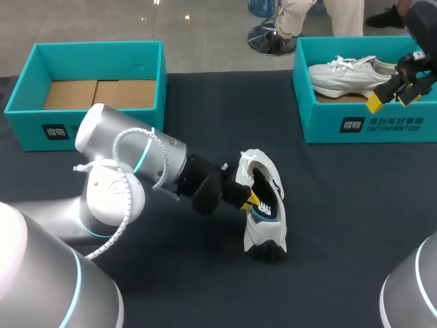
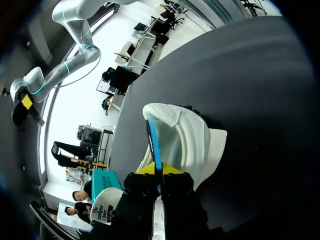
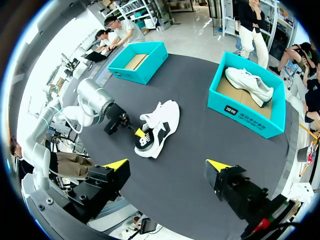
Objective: Take the shoe out of the shoebox, open the shoe tongue, remove and reinsert the insole, then place the shoe into the shoebox
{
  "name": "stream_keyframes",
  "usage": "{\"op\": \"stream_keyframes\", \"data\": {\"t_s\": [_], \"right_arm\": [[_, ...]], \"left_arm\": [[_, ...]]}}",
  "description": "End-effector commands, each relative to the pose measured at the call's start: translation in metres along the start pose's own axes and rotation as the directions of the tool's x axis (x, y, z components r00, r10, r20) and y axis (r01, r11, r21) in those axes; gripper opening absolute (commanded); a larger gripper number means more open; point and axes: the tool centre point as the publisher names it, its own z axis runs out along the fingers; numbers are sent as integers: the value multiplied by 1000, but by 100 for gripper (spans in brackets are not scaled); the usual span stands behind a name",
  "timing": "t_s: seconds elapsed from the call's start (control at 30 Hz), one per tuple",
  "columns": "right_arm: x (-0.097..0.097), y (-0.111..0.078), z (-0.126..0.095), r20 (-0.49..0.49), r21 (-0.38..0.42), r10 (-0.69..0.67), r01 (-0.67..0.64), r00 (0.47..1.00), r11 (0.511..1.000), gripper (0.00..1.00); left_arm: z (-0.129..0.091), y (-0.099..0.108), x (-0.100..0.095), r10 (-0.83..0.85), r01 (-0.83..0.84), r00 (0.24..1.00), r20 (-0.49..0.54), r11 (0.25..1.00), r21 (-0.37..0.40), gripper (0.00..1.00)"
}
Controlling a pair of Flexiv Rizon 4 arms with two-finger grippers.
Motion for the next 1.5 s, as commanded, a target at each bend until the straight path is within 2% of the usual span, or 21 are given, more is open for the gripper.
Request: {"op": "stream_keyframes", "data": {"t_s": [0.03,0.1,0.2,0.27,0.4,0.57,0.67,0.87,1.3,1.5], "right_arm": [[-1,3,0,-1,7,1,-1,1000,1000,100],[-1,3,0,-1,7,1,-1,1000,1000,100],[-1,3,0,-1,7,1,-1,1000,1000,100],[-1,3,0,-1,7,1,-1,1000,1000,100],[-1,3,0,-1,7,1,-1,1000,1000,100],[-1,3,0,-1,7,1,-1,1000,1000,100],[-1,3,0,-1,7,1,-1,1000,1000,100],[-1,3,0,-1,7,1,-1,1000,1000,100],[-1,3,0,-1,7,1,-1,1000,1000,100],[-1,3,0,-1,7,1,-1,1000,1000,100]], "left_arm": [[3,-2,-1,-2,2,1000,-1,1000,-2,0],[1,-5,-1,1,-1,1000,2,1000,-1,16],[-3,-11,-1,3,-3,1000,11,1000,1,35],[-5,-14,-2,6,-7,1000,21,1000,3,36],[-9,-20,-6,16,-16,999,33,1000,6,28],[-10,-25,-7,22,-23,999,40,1000,11,5],[-9,-27,-7,27,-27,999,38,1000,16,1],[-4,-26,-7,29,-30,999,23,999,26,0],[10,2,-1,19,-19,999,-41,1000,-6,0],[12,-1,5,9,-9,999,-53,1000,6,0]]}}
